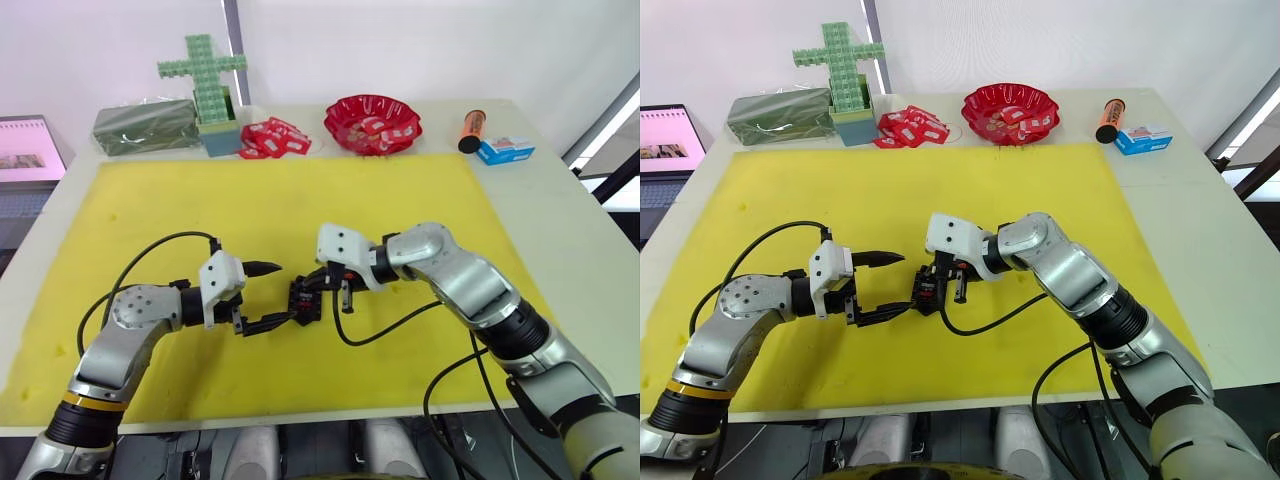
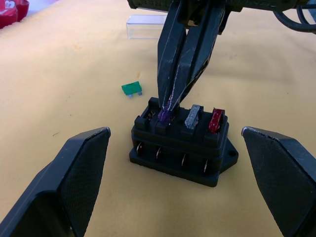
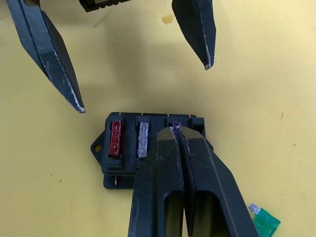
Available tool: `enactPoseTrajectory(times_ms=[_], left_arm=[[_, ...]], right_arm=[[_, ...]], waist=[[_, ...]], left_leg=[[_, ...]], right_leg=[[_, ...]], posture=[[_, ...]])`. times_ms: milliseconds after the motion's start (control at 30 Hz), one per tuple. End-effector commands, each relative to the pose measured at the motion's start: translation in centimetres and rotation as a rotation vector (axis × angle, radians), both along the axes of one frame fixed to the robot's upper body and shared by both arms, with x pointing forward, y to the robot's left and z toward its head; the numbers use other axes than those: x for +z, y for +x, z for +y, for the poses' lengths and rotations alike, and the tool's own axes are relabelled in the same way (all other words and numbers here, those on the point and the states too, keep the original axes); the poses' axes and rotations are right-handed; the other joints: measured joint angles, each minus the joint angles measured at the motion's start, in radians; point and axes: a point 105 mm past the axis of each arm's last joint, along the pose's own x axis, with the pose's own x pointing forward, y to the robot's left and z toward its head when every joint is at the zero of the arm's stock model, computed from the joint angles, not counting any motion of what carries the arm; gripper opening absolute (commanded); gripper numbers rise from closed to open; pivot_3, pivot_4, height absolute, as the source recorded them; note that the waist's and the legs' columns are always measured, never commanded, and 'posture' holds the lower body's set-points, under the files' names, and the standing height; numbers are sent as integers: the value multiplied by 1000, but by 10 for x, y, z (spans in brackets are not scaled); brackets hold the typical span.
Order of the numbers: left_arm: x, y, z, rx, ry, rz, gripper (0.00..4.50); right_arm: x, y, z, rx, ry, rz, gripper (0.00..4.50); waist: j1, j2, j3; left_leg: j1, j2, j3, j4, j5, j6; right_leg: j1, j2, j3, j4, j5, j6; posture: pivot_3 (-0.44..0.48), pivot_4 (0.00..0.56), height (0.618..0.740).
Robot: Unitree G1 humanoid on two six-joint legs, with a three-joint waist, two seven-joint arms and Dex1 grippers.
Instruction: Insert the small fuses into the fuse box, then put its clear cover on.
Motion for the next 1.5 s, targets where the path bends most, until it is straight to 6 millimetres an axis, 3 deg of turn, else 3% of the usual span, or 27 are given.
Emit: enactPoseTrajectory(times_ms=[33,267,400,467,533,633,733,833,1000,1200,1367,1500], left_arm=[[12,0,-1,-11,7,-63,4500],[14,-2,7,1,10,-69,4500],[32,-3,11,9,-25,-77,4500],[40,-2,16,22,-31,-90,4500],[45,0,21,42,-26,-101,4500],[53,7,42,137,-3,-134,4500],[58,11,64,238,-3,-140,4500],[52,12,99,361,28,-145,4500],[39,9,137,468,90,-149,4500],[36,7,145,490,98,-169,4500],[48,8,129,433,40,-183,4500],[65,11,117,360,36,-212,4500]], right_arm=[[-23,-2,-6,-30,-40,71,45],[14,-4,-3,3,139,16,45],[57,-11,-1,11,307,9,45],[63,-8,-8,-27,334,-14,45],[64,-4,-16,-78,338,-36,45],[47,5,-52,-193,268,-99,679],[35,7,-82,-303,238,-109,1709],[26,3,-111,-417,228,-98,2783],[9,-7,-143,-542,206,-62,4479],[6,-12,-155,-595,206,-61,4479],[10,-6,-157,-645,260,-38,4479],[30,-9,-148,-583,394,82,4479]], waist=[[0,0,0],[-1,0,0],[-1,0,1],[-1,0,1],[0,0,1],[4,-1,1],[2,0,1],[-7,0,1],[1,0,1],[1,-1,1],[0,-1,1],[0,-1,1]], left_leg=[[0,0,0,0,0,0],[0,0,0,0,0,0],[-3,0,-2,0,0,0],[-3,1,-3,0,0,0],[-3,1,-4,0,0,0],[-4,0,-4,0,0,0],[-6,0,-3,0,0,0],[-6,0,-1,-1,0,0],[-5,1,1,-2,0,0],[-5,2,1,0,0,0],[-6,2,0,-1,0,0],[-6,2,0,-1,0,0]], right_leg=[[0,0,0,0,0,0],[-1,0,0,0,0,0],[-3,0,0,0,0,0],[-4,0,0,0,1,2],[-3,0,0,0,1,2],[-3,0,0,-1,0,0],[-3,0,-1,-5,0,0],[-4,-1,0,-6,0,0],[-4,1,-1,-5,0,0],[-3,-2,0,-7,0,0],[-4,-3,1,-8,0,0],[-4,-2,1,-8,0,0]], posture=[[0,150,740],[0,150,740],[0,150,740],[0,150,740],[0,150,740],[0,150,740],[0,150,740],[0,150,740],[0,150,740],[0,150,740],[0,150,740],[0,150,740]])
